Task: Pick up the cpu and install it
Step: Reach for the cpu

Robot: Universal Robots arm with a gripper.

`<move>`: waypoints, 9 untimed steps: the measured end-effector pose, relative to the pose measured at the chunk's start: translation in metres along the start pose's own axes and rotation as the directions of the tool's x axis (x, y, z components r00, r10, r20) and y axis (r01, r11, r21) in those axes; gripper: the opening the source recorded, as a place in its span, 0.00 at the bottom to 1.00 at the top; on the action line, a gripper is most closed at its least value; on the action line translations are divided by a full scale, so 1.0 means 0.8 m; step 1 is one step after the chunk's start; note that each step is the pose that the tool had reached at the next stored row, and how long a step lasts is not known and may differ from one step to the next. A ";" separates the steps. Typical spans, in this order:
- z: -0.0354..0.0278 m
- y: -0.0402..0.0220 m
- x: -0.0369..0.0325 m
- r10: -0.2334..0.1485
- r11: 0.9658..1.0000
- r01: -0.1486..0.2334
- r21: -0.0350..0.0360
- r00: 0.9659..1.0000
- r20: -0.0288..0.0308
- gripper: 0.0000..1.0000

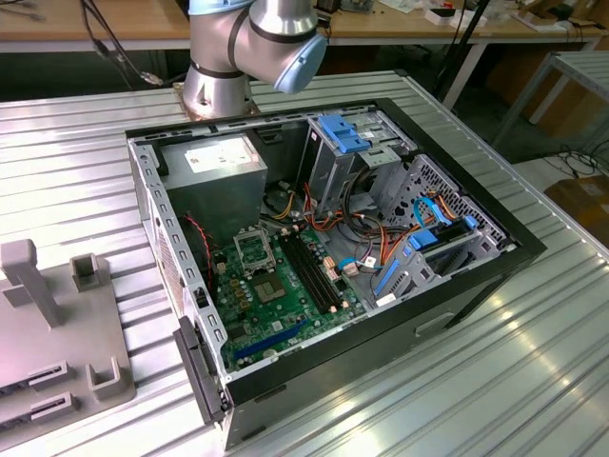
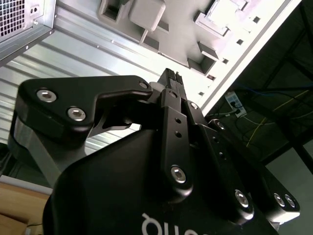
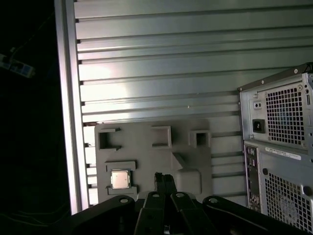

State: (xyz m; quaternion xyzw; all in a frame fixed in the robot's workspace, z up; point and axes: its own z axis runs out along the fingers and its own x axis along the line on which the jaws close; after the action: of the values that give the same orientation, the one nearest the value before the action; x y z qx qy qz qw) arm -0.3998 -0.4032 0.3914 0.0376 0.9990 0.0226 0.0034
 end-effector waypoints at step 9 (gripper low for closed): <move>-0.0001 -0.0010 0.0133 0.000 1.000 0.000 0.000 1.000 0.000 0.11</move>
State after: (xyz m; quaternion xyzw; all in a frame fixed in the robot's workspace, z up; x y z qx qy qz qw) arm -0.4105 -0.4032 0.3913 0.0376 0.9990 0.0226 0.0034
